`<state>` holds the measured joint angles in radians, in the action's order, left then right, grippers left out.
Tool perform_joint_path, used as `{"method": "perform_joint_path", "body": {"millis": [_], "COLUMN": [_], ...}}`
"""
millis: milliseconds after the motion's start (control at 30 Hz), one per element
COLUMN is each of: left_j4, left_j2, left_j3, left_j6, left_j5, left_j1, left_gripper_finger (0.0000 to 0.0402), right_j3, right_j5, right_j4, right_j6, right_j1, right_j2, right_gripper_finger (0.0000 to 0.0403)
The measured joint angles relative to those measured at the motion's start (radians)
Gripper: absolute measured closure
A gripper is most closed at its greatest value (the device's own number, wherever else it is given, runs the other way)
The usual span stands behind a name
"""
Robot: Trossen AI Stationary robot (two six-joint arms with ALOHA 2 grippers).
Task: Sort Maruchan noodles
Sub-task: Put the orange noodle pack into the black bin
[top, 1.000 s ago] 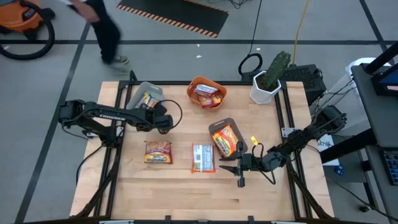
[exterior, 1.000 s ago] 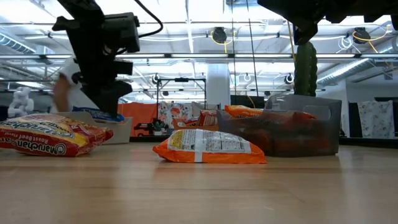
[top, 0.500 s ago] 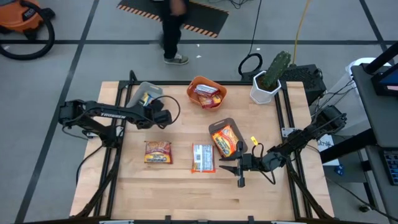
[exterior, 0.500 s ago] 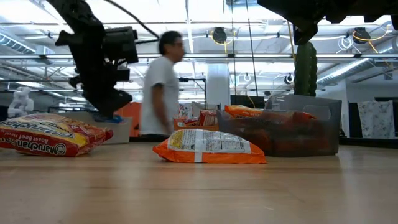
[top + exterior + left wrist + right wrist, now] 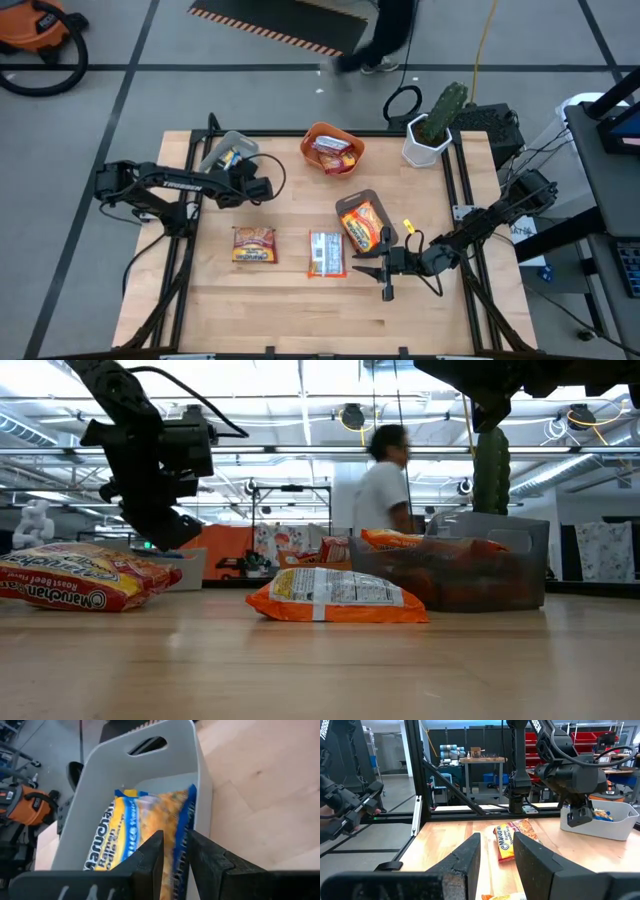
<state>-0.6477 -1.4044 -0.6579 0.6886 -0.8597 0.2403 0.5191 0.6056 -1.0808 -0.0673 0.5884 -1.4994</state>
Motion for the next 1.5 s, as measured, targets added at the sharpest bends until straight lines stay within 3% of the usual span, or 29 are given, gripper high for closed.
{"method": "perform_joint_path", "body": {"millis": [167, 400, 567, 700, 1067, 1200, 1500], "left_j4": [-0.011, -0.017, -0.028, -0.026, -0.030, -0.030, -0.028], "left_j2": [0.011, 0.119, 0.245, 0.324, 0.390, 0.390, 0.376], "left_j3": [-0.022, -0.119, -0.187, -0.219, -0.233, -0.233, -0.233], "left_j6": [-0.037, -0.155, -0.152, -0.118, -0.075, -0.048, -0.027], "left_j5": [0.051, 0.261, 0.395, 0.384, 0.335, 0.335, 0.327], "left_j1": [-0.015, -0.093, -0.196, -0.307, -0.482, -0.515, -0.557], "left_gripper_finger": [0.0309, 0.0309, 0.0309, 0.0309, 0.0309, 0.0309, 0.0309], "right_j3": [0.000, 0.001, 0.012, 0.083, 0.480, 0.537, 0.510], "right_j5": [0.000, 0.081, 0.072, 0.010, -0.189, -0.299, -0.453], "right_j4": [0.000, 0.036, 0.041, 0.128, 0.799, 0.863, 0.950], "right_j6": [0.000, -0.002, -0.023, -0.003, 0.038, -0.041, -0.133], "right_j1": [0.000, -0.002, -0.018, -0.041, -0.188, -0.262, -0.372], "right_j2": [0.000, 0.001, 0.001, 0.001, 0.000, 0.001, -0.046], "right_gripper_finger": [0.0291, 0.0291, 0.0291, 0.0291, 0.0291, 0.0291, 0.0291]}}
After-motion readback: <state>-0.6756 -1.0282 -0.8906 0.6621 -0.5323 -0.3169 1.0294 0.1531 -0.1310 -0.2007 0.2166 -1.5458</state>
